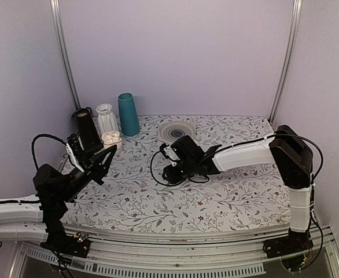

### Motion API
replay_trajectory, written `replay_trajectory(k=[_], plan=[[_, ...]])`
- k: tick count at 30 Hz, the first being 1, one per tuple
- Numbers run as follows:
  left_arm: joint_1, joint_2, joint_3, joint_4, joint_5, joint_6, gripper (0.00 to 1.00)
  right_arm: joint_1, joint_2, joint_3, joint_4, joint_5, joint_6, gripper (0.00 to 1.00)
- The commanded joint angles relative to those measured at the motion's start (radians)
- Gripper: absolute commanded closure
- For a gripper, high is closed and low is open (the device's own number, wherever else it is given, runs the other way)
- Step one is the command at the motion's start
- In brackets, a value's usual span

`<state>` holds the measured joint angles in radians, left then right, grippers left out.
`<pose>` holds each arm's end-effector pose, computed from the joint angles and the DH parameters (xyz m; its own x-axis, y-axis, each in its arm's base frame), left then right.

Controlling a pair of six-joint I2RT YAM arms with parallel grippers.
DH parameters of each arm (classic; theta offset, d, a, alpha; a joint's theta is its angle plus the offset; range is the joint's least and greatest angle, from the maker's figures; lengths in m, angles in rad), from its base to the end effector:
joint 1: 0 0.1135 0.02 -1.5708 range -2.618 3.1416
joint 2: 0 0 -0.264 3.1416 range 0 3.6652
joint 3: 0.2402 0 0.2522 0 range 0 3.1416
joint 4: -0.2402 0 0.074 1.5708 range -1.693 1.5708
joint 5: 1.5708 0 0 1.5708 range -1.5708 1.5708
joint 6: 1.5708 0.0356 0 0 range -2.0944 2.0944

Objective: Insert the wireless bluetooth earbuds into the charging case
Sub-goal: Adjust the left earbud at the center of the board.

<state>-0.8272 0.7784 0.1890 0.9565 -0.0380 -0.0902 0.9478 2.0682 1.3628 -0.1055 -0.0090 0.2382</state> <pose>0.1169 -0.1251 0.2519 0.1779 -0.3264 -0.9283 0.7305 0.6759 -0.0976 0.2605 0.3631 0.1529 -0.6035 -0.4356 -0.6679 -0.6929 0.7010 0.1689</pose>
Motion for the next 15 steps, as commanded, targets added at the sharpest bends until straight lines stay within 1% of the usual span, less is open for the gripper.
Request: replay_trajectory(k=[1,5,8,15], plan=[[0.011,-0.014,0.026,-0.005,-0.003,0.003,1.00,-0.002,0.031,0.056,-0.040,0.009,-0.090,0.63],[0.011,-0.020,0.029,-0.013,0.000,0.003,1.00,-0.002,0.053,0.073,-0.055,-0.014,-0.127,0.67],[0.011,-0.021,0.031,-0.016,0.002,0.003,1.00,-0.004,0.076,0.092,-0.069,-0.029,-0.132,0.67],[0.012,-0.023,0.034,-0.022,0.003,0.001,1.00,-0.005,0.099,0.113,-0.085,-0.033,-0.083,0.67]])
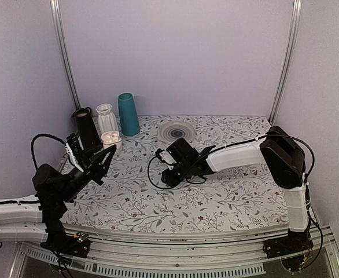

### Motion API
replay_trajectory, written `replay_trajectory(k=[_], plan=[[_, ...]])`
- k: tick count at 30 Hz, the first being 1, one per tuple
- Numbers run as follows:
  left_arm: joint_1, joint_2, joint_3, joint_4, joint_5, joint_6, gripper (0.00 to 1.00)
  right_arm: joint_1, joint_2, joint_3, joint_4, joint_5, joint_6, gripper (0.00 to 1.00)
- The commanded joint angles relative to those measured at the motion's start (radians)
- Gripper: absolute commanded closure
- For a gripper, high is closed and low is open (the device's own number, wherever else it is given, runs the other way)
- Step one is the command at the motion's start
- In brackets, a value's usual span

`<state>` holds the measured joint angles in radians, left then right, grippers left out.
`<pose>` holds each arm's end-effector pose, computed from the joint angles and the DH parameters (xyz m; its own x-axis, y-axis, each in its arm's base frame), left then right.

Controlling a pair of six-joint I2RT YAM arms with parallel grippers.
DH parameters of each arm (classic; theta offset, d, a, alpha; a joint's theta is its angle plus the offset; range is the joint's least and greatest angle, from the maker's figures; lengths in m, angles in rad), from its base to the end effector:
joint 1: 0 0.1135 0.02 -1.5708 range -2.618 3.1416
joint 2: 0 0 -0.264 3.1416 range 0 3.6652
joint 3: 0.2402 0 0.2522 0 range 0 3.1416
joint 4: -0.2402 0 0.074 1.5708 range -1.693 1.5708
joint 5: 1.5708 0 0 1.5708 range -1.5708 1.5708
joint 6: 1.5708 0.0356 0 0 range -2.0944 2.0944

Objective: Insert the wireless bluetooth earbuds into the charging case
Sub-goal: Adjust the left earbud at the center of the board.

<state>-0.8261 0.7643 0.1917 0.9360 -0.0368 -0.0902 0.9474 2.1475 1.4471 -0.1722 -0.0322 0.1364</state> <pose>0.1163 -0.1243 0.2528 0.1758 -0.3236 -0.9297 0.7303 0.6762 -0.0972 0.2678 0.3744 0.1389 -0.5550 -0.5391 -0.6335 -0.7551 0.6460 0.1118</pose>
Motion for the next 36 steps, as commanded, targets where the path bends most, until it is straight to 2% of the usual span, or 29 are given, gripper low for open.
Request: replay_trajectory(k=[1,24,36], plan=[[0.011,-0.009,0.031,-0.002,0.003,0.001,1.00,-0.005,0.022,0.030,-0.018,-0.015,0.022,0.67],[0.011,-0.001,0.027,-0.003,0.005,-0.011,1.00,0.011,-0.029,-0.002,-0.033,-0.101,0.183,0.67],[0.011,-0.007,0.022,-0.006,0.001,-0.013,1.00,-0.001,-0.049,0.090,-0.198,0.047,0.243,0.66]])
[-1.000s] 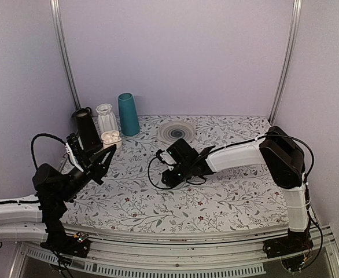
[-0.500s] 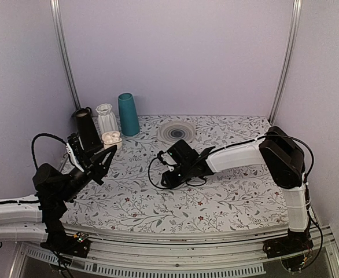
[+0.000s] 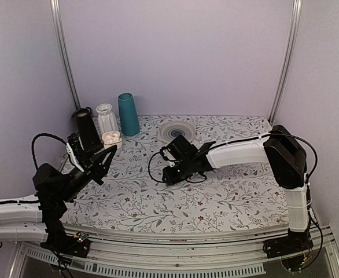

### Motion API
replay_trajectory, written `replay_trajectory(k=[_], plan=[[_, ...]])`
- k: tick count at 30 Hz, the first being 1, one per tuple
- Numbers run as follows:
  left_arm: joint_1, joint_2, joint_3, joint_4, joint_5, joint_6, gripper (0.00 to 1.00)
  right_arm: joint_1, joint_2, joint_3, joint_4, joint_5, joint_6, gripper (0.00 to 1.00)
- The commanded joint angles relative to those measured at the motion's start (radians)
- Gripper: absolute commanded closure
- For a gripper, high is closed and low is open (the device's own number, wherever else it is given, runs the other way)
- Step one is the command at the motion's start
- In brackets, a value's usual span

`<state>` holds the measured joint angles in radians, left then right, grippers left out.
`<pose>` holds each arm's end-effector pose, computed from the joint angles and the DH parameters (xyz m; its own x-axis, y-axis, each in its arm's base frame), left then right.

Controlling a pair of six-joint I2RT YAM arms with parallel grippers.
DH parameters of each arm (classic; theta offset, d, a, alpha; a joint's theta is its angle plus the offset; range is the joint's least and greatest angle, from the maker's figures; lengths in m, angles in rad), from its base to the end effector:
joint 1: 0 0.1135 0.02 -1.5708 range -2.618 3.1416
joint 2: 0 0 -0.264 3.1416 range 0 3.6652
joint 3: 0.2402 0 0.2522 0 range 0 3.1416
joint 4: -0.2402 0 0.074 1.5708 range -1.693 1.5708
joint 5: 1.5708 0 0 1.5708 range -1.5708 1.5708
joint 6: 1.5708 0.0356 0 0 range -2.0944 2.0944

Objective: Insert the wireless bluetooth earbuds into the charging case
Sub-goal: Adjust the left earbud at the center of the board, then pick up the left earbud from the center of the board.

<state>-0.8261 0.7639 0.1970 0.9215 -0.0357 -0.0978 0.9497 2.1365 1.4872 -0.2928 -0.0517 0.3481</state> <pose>0.1168 -0.1249 0.2532 0.1647 -0.3226 -0.9321 0.7317 0.6736 -0.1039 0.2646 0.3730 0.1474 -0.7255 -0.4285 -0.5386 -0.6195 0.7474 0.2399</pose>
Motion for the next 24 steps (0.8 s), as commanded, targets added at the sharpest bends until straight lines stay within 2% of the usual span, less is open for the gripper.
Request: replay_trajectory(k=[1,11,17,24], plan=[[0.011,-0.005,0.017,0.009,-0.001,-0.005,1.00,-0.002,-0.035,0.057,-0.090,0.070,0.037,0.66],[0.010,0.020,0.022,0.029,-0.001,-0.005,1.00,0.030,0.019,0.131,-0.167,0.136,0.049,0.67],[0.012,0.028,0.018,0.041,-0.003,-0.008,1.00,0.040,0.039,0.156,-0.198,0.146,0.198,0.67],[0.012,0.046,0.014,0.057,0.001,-0.010,1.00,0.066,0.053,0.147,-0.156,0.158,0.365,0.67]])
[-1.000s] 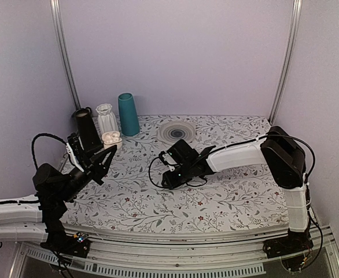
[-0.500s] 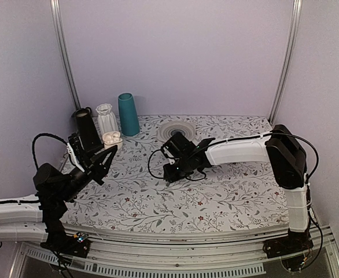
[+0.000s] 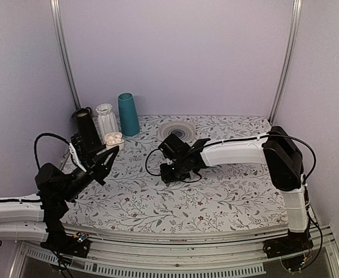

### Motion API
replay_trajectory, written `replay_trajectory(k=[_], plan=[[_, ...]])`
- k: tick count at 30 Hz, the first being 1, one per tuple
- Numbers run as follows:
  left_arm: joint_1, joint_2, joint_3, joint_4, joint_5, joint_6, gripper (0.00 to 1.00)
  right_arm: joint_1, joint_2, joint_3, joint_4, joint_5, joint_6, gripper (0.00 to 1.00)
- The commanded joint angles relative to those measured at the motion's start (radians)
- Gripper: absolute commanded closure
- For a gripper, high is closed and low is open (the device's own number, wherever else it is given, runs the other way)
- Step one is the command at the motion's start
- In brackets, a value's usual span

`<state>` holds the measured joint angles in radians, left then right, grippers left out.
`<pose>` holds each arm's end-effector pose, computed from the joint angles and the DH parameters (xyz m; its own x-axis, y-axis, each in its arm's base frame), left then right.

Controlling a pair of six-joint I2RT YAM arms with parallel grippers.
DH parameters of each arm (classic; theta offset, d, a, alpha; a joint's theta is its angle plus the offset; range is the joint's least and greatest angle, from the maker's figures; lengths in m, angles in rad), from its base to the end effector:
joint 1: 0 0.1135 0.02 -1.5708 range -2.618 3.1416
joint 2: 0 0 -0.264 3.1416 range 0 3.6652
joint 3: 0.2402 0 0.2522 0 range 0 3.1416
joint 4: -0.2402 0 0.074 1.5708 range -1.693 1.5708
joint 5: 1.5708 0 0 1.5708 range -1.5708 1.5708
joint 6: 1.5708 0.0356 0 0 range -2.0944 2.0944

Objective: Insert the wireless bluetooth earbuds into the charging case
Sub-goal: Pick up the left earbud from the center of the board.

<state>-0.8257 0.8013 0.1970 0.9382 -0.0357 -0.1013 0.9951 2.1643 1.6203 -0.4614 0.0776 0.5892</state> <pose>0.1199 -0.1281 0.2492 0.1491 -0.3107 -0.9387 0.7305 0.6744 -0.1072 0.2565 0.3902 0.1645 -0.8343 -0.2679 -0.4818 -0.4210 0.8738 0.2433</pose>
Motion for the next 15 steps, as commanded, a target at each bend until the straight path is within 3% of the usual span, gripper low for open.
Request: replay_trajectory(k=[1,15], plan=[[0.012,0.009,0.014,0.041,0.000,-0.006,1.00,0.024,0.025,0.012,0.020,0.034,0.148,0.67],[0.018,0.001,0.005,0.047,0.000,-0.005,1.00,0.030,0.030,-0.010,0.017,0.099,0.376,0.67]])
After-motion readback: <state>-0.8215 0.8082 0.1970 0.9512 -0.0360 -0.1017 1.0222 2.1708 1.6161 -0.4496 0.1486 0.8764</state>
